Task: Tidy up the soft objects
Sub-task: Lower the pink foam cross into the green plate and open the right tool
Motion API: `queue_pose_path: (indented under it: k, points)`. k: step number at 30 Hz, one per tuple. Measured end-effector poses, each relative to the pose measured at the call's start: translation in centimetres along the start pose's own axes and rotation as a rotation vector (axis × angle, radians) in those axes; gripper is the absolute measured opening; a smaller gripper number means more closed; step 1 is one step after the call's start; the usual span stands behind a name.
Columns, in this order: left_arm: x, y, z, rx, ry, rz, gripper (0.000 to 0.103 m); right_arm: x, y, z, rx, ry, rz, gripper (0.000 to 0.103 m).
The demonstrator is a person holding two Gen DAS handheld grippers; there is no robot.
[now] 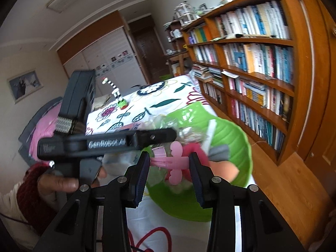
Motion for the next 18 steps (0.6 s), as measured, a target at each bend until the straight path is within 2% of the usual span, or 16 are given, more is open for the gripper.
queue_pose_path:
  k: [6,10,18]
  points:
    - [1.2,1.4,1.0,0.025,0.028,-0.053,0.091,-0.7,0.2,2.0,0.066,0.024,-0.006,0.040]
    - [1.5,2.0,1.2,0.029,0.027,-0.061,0.092,-1.6,0.5,2.7,0.088,0.030,-0.003,0.040]
    - [2.6,2.0,1.6,0.024,0.041,-0.075,0.093,-5.0,0.3,1.5,0.100,-0.038,0.056,0.040]
Point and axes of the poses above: each gripper's, at about its wrist camera, not at the fingertips, and x roughly against the way its jaws point, z to its left, y to its top, the point moved 9 cm from there along -x, roughly the way its jaws point, and after that the axes turned 8 degrees about -z, right-handed, at the moved point
